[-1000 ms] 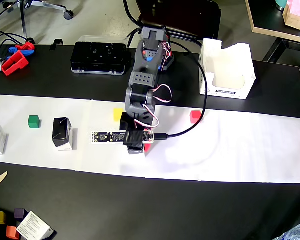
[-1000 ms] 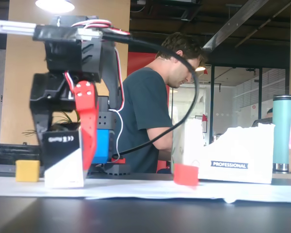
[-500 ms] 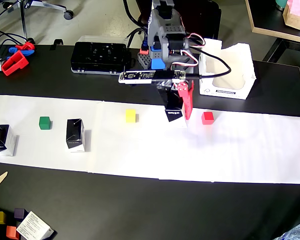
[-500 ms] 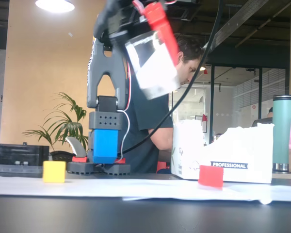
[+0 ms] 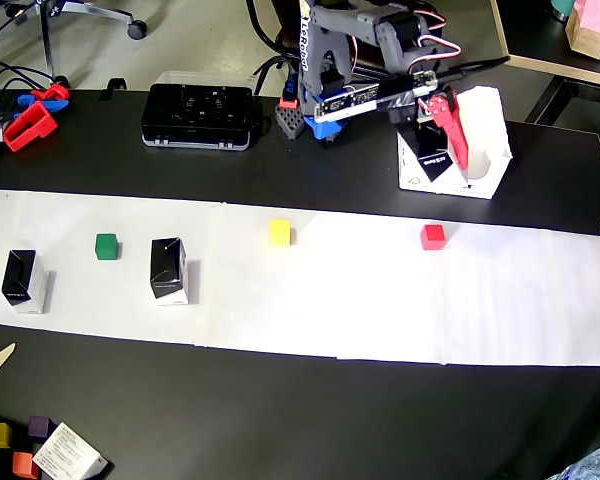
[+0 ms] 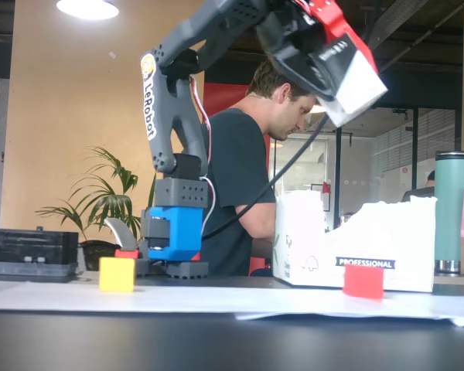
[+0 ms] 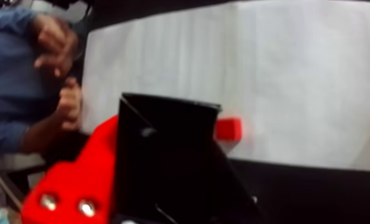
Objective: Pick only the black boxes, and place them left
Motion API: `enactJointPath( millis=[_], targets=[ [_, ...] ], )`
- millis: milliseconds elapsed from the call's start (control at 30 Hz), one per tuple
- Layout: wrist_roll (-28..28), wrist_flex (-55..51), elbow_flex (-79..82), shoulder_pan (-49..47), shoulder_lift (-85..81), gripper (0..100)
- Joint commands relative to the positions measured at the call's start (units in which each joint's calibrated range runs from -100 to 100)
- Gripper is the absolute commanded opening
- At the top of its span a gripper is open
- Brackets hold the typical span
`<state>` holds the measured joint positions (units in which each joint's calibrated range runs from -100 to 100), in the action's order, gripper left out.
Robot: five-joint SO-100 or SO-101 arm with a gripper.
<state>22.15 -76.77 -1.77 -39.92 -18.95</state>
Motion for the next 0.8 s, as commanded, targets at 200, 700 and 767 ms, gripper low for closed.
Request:
enactJointPath(
  millis=[200,700,767],
  targets=[
    [-3.78,-13.29,-1.25,-28.64,-9.54,9],
    [-4.15,-14.01,0.52,-39.99,10.38,23],
    [-4.10,-14.01,-0.98,-40.77,12.43,28]
  ],
)
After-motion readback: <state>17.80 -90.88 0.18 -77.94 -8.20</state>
